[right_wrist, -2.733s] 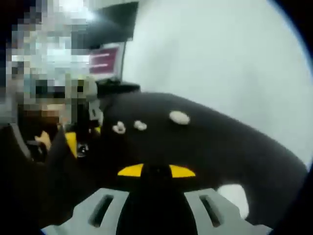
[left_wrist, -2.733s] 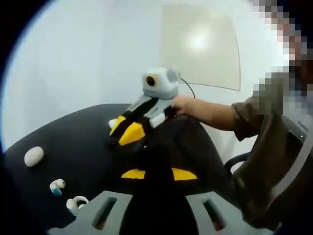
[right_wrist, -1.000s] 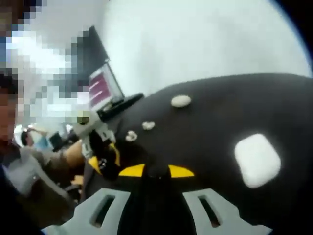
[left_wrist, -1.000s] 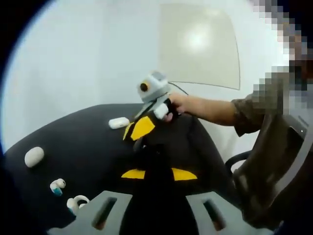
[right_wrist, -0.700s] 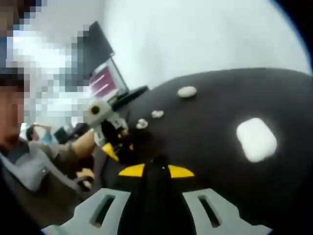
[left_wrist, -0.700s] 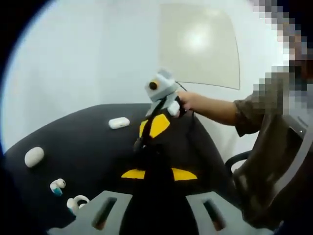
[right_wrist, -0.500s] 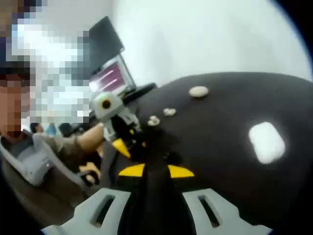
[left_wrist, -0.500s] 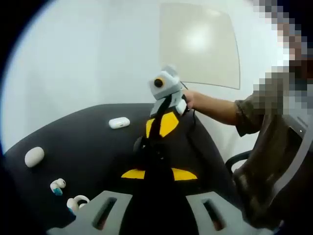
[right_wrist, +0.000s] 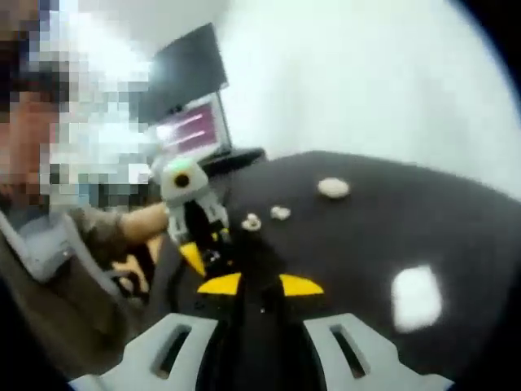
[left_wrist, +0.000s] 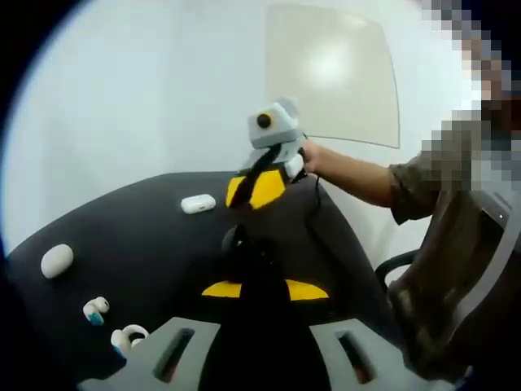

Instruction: Pick up three earphones and place each one into its charging case using tactile feedback, ensure that each earphone is properly inserted and securely positioned inside the case.

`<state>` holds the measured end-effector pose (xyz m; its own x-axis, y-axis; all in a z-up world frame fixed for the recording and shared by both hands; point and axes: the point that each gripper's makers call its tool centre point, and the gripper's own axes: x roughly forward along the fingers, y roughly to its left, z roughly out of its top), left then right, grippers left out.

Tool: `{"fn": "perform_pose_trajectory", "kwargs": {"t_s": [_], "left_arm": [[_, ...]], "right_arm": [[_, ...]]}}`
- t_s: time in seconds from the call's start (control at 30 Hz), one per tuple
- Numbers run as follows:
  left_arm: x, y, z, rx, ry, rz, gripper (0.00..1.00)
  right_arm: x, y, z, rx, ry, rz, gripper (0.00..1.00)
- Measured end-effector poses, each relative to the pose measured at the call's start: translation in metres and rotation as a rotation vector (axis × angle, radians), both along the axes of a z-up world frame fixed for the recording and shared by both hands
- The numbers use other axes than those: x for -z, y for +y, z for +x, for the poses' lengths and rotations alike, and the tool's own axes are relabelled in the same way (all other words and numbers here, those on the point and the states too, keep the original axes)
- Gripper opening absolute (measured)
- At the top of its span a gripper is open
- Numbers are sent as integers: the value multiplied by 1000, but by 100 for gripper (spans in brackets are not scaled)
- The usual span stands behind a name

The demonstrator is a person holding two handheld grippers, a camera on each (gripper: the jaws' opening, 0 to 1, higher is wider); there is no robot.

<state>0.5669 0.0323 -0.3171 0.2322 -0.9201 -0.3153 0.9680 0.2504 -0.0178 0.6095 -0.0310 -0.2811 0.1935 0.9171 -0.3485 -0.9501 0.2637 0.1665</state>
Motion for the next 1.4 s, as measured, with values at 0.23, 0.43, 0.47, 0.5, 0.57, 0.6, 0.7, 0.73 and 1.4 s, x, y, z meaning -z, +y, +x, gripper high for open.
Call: {"fn": "perform_pose_trajectory", "kwargs": {"t_s": [0.23,0.43,0.47,0.5,0.57,0.6,0.7,0.73,1.4], "left_arm": [[0,-1,-1,3,1,0,15],[0,-1,-1,4,1,0,15],[0,-1,-1,4,0,0,15],[1,-1,-1,4,0,0,15],[1,-1,-1,4,0,1,15],[1,-1,-1,4,-1,1,15],[1,-1,-1,2,-1,2,15],[1,-1,-1,2,-2,2,15],[1,-2,-1,7,4,1,15]], "right_arm": [[24,-5,-5,17,132,-74,14],[42,2,-22,-47,115,-158,14],[42,5,-25,-57,110,-161,14],[40,8,-29,-82,102,-157,14],[38,15,-42,-143,112,-148,14],[35,18,-48,-177,115,-138,14],[26,16,-41,-166,62,-118,14],[20,14,-34,-134,68,-89,14],[39,27,1,-89,114,-119,13]]}}
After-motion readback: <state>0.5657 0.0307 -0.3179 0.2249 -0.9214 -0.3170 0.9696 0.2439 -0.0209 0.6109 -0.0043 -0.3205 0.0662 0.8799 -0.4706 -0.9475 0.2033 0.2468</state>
